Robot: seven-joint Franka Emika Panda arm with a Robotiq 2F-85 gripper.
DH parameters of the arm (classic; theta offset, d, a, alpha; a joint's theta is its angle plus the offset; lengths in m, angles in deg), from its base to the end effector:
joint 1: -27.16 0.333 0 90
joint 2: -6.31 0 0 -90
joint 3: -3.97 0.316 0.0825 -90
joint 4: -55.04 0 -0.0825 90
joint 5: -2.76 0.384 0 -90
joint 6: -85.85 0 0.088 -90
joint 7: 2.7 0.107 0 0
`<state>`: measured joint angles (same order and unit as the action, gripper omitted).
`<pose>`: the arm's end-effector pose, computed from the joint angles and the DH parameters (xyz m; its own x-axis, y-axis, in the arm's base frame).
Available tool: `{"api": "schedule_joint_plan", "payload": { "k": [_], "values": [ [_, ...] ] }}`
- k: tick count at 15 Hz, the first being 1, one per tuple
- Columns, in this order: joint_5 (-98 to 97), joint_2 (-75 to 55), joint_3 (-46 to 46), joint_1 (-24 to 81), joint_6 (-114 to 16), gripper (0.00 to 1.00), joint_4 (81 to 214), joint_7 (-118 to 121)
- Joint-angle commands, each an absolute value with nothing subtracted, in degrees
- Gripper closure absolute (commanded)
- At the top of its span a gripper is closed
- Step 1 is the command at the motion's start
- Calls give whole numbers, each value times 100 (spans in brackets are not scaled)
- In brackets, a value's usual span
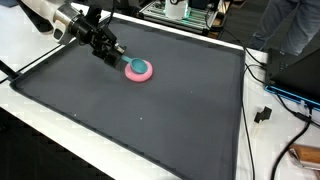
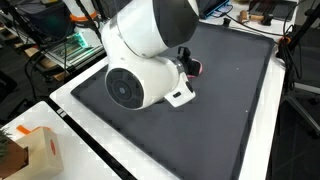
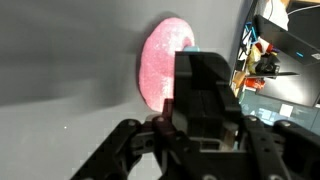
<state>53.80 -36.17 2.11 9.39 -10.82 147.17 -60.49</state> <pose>0.6226 -0.1405 0.1849 0.9779 0.1755 0.1139 0.1904 -0.5212 -0.8319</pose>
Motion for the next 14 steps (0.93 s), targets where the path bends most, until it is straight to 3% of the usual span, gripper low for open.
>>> {"api": "schedule_joint_plan", "payload": {
  "k": [1,14],
  "values": [
    [5261,-4031,96,938,-1267,75,14490,-6075],
    [5375,-3775,94,903,-1038,75,14560,-5758]
  ]
}}
